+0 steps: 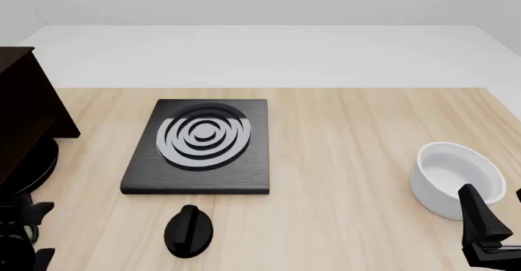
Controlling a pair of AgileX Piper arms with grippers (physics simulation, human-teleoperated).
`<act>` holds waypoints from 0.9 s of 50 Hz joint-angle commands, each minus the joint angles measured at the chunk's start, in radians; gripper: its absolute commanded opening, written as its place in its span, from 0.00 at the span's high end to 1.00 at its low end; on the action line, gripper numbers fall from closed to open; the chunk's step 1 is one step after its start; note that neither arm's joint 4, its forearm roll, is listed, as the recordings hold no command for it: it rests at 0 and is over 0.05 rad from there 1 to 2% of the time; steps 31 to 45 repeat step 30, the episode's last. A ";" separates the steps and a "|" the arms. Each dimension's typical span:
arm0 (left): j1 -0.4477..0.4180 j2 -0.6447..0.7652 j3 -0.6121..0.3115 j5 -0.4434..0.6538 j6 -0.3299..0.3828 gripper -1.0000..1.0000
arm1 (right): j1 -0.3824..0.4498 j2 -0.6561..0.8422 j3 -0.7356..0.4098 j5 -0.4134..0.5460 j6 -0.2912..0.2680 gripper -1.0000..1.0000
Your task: Put the frying pan under the cabinet shelf.
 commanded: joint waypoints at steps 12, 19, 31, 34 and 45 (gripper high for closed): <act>-0.280 -0.149 -0.222 0.252 0.117 0.00 | 0.000 0.000 0.000 0.000 0.000 0.00; -0.190 -0.125 -0.320 0.259 0.214 0.00 | 0.000 0.000 0.000 0.000 0.000 0.00; -0.265 -0.157 -0.456 0.217 0.575 0.00 | 0.000 0.000 0.000 0.000 0.000 0.00; -0.265 -0.157 -0.456 0.217 0.575 0.00 | 0.000 0.000 0.000 0.000 0.000 0.00; -0.265 -0.157 -0.456 0.217 0.575 0.00 | 0.000 0.000 0.000 0.000 0.000 0.00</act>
